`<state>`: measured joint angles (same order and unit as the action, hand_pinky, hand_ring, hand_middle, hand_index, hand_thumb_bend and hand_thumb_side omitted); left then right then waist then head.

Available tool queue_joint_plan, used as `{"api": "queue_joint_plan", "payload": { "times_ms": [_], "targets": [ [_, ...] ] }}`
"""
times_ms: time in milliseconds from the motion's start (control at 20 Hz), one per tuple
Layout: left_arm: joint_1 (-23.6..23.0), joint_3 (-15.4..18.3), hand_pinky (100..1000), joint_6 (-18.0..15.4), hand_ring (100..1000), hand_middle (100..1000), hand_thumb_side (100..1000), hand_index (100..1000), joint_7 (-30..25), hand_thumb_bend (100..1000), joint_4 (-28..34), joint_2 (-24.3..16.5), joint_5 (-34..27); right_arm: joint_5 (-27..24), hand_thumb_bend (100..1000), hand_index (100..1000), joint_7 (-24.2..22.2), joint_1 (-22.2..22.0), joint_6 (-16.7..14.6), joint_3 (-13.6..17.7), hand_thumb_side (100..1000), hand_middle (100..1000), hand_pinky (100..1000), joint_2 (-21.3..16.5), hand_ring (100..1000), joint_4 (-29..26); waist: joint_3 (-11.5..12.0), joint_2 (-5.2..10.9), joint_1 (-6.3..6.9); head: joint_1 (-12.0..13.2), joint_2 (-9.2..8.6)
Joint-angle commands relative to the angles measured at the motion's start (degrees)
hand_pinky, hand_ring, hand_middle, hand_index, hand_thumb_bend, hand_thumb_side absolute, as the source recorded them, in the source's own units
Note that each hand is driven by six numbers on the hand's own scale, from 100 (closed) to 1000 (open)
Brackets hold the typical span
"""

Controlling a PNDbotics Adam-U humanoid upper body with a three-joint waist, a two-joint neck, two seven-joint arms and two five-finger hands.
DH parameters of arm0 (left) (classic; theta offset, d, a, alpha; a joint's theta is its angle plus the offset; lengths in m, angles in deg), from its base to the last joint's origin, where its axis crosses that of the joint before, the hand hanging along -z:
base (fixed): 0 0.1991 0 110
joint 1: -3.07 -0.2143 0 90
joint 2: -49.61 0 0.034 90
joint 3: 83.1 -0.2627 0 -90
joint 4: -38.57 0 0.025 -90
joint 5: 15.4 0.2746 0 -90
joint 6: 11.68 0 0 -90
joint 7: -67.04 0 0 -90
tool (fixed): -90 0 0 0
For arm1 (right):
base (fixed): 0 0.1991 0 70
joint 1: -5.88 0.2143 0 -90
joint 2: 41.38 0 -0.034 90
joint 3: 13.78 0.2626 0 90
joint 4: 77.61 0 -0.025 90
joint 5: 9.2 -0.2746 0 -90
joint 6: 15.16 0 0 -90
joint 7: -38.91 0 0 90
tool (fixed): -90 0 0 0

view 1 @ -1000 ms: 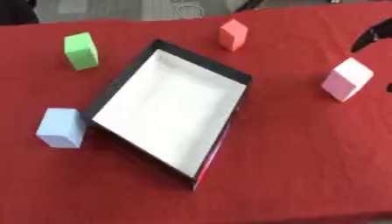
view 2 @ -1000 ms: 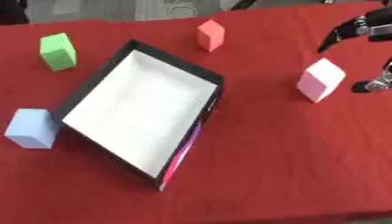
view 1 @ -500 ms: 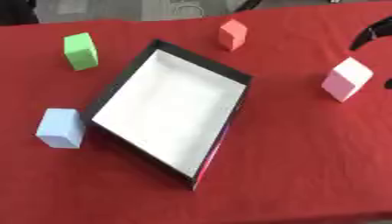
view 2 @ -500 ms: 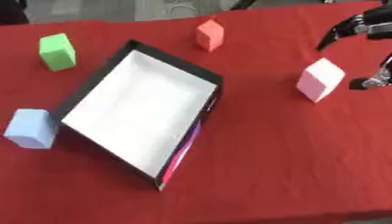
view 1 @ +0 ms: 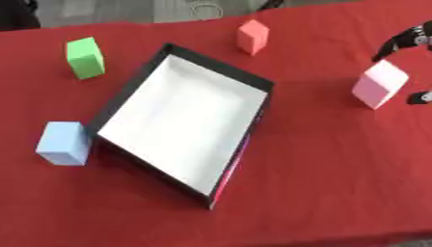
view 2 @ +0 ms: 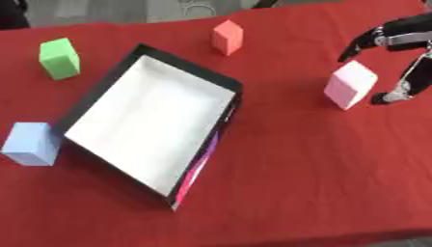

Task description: Pick up objects on the table and place them in the box.

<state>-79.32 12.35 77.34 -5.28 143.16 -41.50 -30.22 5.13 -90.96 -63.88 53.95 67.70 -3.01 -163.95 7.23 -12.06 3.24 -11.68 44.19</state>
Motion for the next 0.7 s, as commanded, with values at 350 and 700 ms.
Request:
{"api": "queue_joint_plan", "payload": {
  "times_ms": [350,700],
  "targets": [
    [0.5,0.0,904,0.1,638,720,787,818,-0.3,153,0.6,-0.7,-0.3,2.5,439,911,0.5,2.9,-0.2,-0.3,170,867,946,-0.5,914,3.9,0.4,-0.47,0.83,-0.4,-0.08],
    [0.6,-0.2,904,0.2,638,721,791,818,-0.5,152,0.7,-0.5,-0.3,3.3,432,909,0.6,4.7,-0.7,-0.9,168,870,945,0.7,913,6.2,0.6,-1.0,0.99,-0.9,-0.08]
  ]
}}
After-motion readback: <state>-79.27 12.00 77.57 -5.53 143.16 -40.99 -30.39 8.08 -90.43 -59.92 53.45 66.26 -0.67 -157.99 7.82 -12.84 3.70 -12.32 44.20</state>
